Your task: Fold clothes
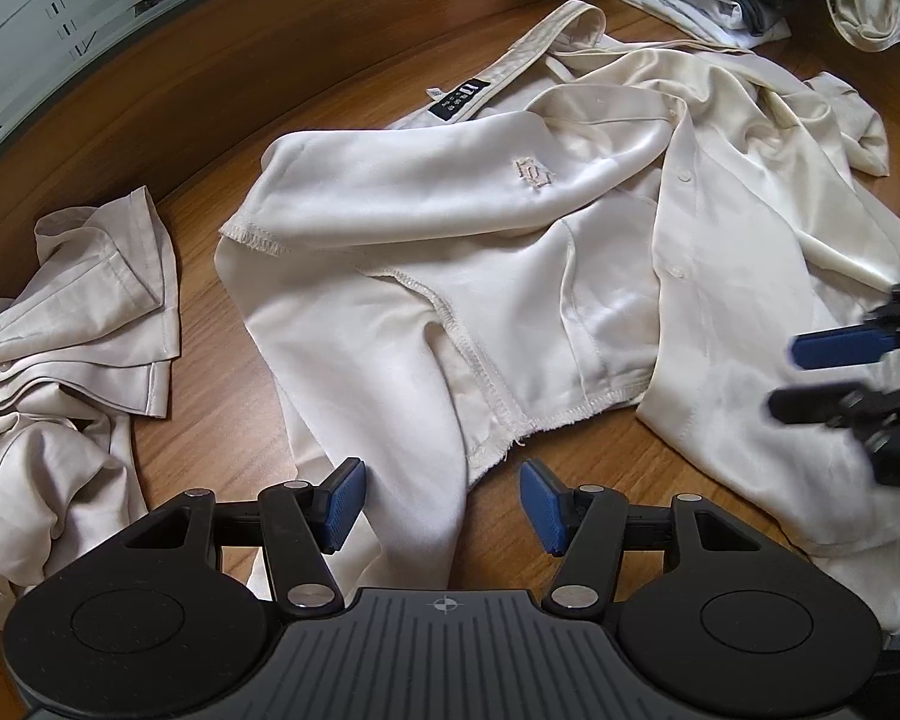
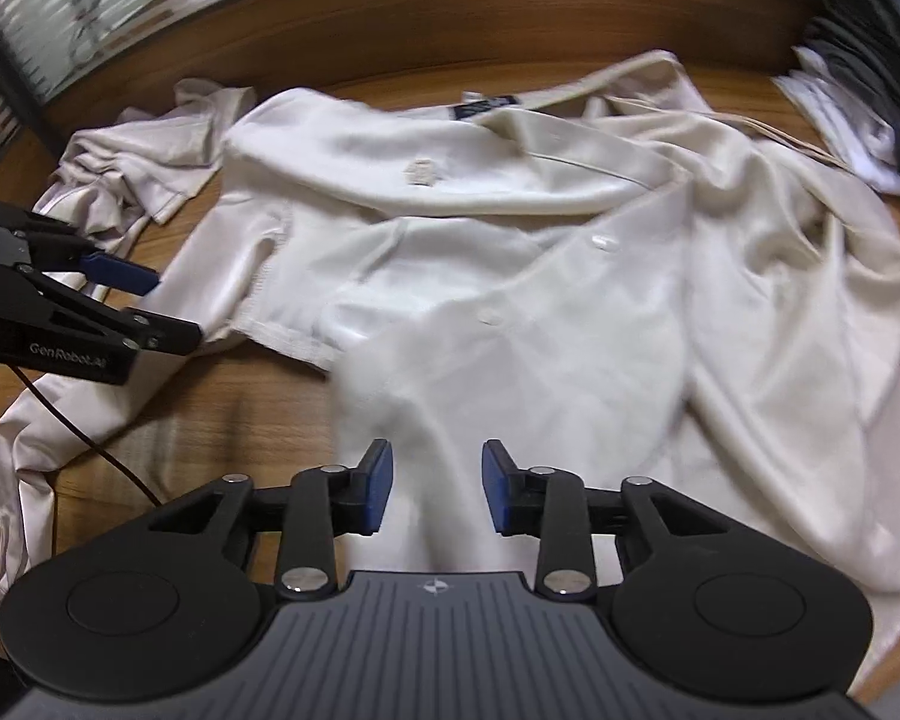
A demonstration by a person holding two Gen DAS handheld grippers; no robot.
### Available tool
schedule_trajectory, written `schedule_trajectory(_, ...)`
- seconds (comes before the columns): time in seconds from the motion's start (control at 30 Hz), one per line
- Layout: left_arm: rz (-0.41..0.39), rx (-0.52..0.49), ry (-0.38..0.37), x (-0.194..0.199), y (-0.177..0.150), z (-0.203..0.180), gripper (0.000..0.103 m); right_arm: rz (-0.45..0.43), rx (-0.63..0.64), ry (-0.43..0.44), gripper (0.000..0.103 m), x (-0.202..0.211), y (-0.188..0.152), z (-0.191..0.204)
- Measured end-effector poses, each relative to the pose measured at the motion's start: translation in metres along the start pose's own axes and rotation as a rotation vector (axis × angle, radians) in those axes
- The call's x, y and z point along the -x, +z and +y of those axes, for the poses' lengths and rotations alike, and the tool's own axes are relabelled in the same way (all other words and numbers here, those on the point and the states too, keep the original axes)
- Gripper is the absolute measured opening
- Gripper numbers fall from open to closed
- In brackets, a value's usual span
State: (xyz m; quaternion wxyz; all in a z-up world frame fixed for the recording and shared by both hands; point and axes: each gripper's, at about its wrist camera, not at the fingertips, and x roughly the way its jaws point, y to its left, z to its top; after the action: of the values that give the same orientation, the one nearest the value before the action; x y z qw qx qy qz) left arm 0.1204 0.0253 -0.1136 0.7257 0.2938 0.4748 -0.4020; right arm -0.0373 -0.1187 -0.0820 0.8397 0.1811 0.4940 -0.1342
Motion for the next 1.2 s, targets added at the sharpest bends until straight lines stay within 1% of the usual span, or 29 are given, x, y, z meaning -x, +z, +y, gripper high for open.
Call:
schedule_trajectory(0.03,0.001,0.003,0.000,0.000,-0.001,0.001,0.060,0.002,0.017,0.004,0.044,-0.005,0.003,0.007)
schedule_trajectory(0.07,0.001,0.005,-0.001,0.000,-0.001,0.002,0.060,0.004,0.035,0.008,0.049,-0.010,0.005,0.014)
schedule_trajectory(0.1,0.002,0.008,-0.001,0.000,-0.002,0.002,0.060,0.009,0.051,0.008,0.051,-0.016,0.008,0.020)
schedule_trajectory(0.2,0.003,0.019,-0.002,0.001,-0.004,0.005,0.060,0.024,0.087,-0.002,0.051,-0.035,0.013,0.033)
schedule_trajectory(0.33,0.004,0.037,-0.003,0.001,-0.006,0.008,0.060,0.034,0.109,-0.041,0.051,-0.053,0.017,0.037)
schedule_trajectory(0.37,0.004,0.040,-0.004,0.001,-0.007,0.008,0.060,0.031,0.105,-0.049,0.043,-0.055,0.017,0.037)
schedule_trajectory(0.4,0.004,0.043,-0.004,0.001,-0.007,0.009,0.060,0.026,0.101,-0.055,0.029,-0.055,0.017,0.035)
schedule_trajectory(0.43,0.004,0.046,-0.004,0.000,-0.007,0.010,0.060,0.020,0.098,-0.061,0.023,-0.054,0.018,0.033)
schedule_trajectory(0.47,0.004,0.048,-0.004,0.000,-0.007,0.010,0.060,0.018,0.088,-0.055,0.012,-0.052,0.018,0.030)
schedule_trajectory(0.5,0.004,0.049,-0.003,0.000,-0.007,0.011,0.060,0.015,0.074,-0.045,0.009,-0.048,0.019,0.026)
schedule_trajectory(0.57,0.003,0.043,0.001,-0.001,-0.007,0.011,0.060,0.002,0.047,-0.031,0.007,-0.037,0.019,0.019)
schedule_trajectory(0.67,0.004,0.032,0.003,-0.002,-0.006,0.011,0.060,-0.028,0.010,-0.024,0.007,-0.013,0.016,0.006)
schedule_trajectory(0.77,0.009,0.022,0.003,-0.002,-0.004,0.010,0.060,-0.047,-0.055,-0.028,0.007,0.014,0.011,-0.018)
schedule_trajectory(0.83,0.013,0.010,0.002,-0.002,-0.003,0.009,0.060,-0.056,-0.093,-0.058,0.007,0.030,0.005,-0.038)
schedule_trajectory(0.97,0.011,-0.035,-0.011,-0.001,0.002,-0.001,0.060,-0.043,-0.156,-0.157,0.006,0.051,-0.014,-0.082)
schedule_trajectory(1.13,0.009,-0.110,-0.025,-0.006,0.007,-0.014,0.060,-0.006,-0.229,-0.313,0.006,0.070,-0.040,-0.136)
schedule_trajectory(1.2,0.015,-0.126,-0.031,-0.010,0.008,-0.019,0.060,0.009,-0.254,-0.376,0.006,0.076,-0.053,-0.154)
